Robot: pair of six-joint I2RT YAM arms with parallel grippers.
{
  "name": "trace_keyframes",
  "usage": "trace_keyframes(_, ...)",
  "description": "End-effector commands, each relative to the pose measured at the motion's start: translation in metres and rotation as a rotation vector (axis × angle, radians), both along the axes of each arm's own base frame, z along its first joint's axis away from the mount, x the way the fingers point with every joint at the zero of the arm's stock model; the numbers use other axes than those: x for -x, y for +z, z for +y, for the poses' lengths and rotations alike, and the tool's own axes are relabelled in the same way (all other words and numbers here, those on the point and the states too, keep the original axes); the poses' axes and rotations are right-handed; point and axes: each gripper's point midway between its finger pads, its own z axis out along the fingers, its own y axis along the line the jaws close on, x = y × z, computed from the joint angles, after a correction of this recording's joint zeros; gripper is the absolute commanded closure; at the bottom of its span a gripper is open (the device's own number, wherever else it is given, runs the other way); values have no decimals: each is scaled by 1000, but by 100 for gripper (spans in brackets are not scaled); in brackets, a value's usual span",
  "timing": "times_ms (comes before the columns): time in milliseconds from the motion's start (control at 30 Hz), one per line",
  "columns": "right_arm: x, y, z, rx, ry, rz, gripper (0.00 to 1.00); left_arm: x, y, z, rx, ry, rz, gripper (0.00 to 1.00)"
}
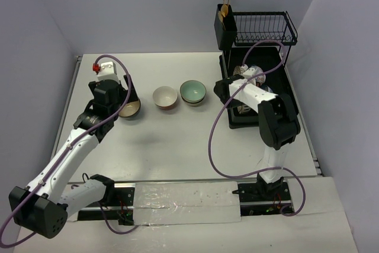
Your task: Load the bowls into the dish rack
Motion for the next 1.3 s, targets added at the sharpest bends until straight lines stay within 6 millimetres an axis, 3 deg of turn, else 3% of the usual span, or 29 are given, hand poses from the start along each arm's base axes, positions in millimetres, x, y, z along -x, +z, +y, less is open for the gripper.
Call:
trace_keyframes(0, -9, 74, -11, 266, 91, -125, 100, -1, 14, 1, -9, 3, -57, 1)
trace_keyframes(333, -15, 66, -14, 308, 92, -78, 100, 2, 17, 3, -11, 11, -72, 1)
trace_keyframes(600, -10, 73, -26, 303, 56, -96, 100, 4, 19, 3, -18, 11, -79, 1)
trace_keyframes(767, -16, 61, -24, 315, 63, -54, 100, 5, 22, 5, -17, 15, -89, 1)
trace_keyframes(1067, -28, 31, 6, 346, 155, 24, 100, 8, 25, 6, -13, 13, -103, 1)
trace_keyframes(1267, -30, 22, 22, 354, 204, 40, 100, 9, 27, 6, -11, 13, -111, 1)
